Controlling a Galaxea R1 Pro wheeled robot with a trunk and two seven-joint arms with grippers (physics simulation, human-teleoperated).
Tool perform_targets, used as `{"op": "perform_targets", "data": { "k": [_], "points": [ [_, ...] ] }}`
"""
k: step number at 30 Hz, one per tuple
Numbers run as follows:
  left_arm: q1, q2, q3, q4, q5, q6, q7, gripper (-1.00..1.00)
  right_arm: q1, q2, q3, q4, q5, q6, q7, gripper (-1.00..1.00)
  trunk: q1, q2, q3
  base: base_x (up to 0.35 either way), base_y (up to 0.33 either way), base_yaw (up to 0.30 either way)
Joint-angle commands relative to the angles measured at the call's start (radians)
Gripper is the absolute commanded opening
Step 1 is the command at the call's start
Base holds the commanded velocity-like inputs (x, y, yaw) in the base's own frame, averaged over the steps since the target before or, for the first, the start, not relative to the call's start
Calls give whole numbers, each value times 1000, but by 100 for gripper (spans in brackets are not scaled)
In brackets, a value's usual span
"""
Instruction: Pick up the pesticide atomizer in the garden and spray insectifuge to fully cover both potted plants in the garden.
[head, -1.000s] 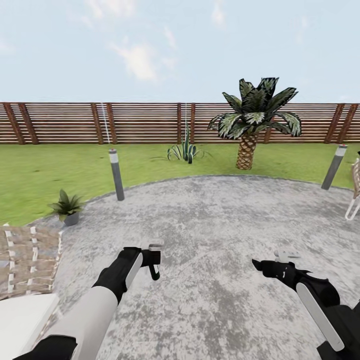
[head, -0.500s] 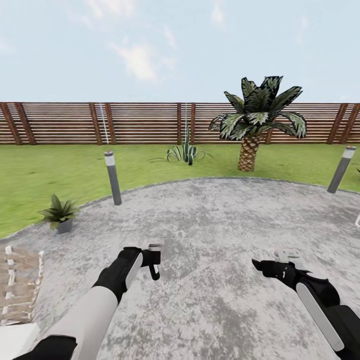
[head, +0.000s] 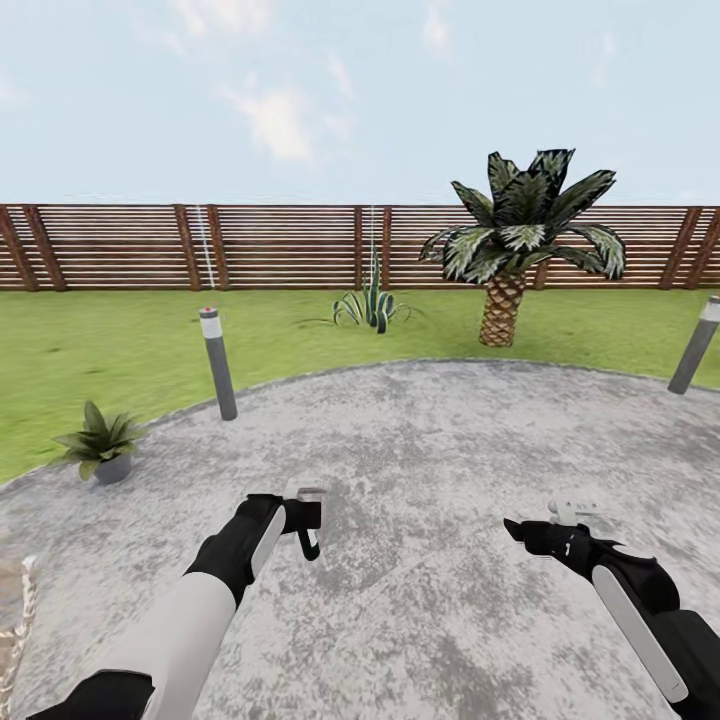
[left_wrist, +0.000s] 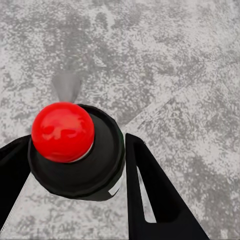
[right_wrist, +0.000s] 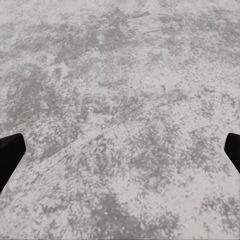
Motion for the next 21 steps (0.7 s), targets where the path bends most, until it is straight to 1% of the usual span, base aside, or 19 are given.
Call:
{"op": "perform_targets", "data": {
  "k": [1,9,21],
  "points": [
    [0,0,-1,-1,4,5,0,-100,-1,-1,2,-1,-10,3,-9,100,0,0,-1,324,0,0],
    [0,-7,-1,-1,4,5,0,-100,-1,-1,2,-1,-10,3,-9,100,0,0,-1,324,-35,23],
    [0,-7,-1,-1,4,5,0,-100,-1,-1,2,-1,-10,3,-9,100,0,0,-1,324,-86,129]
  ]
}}
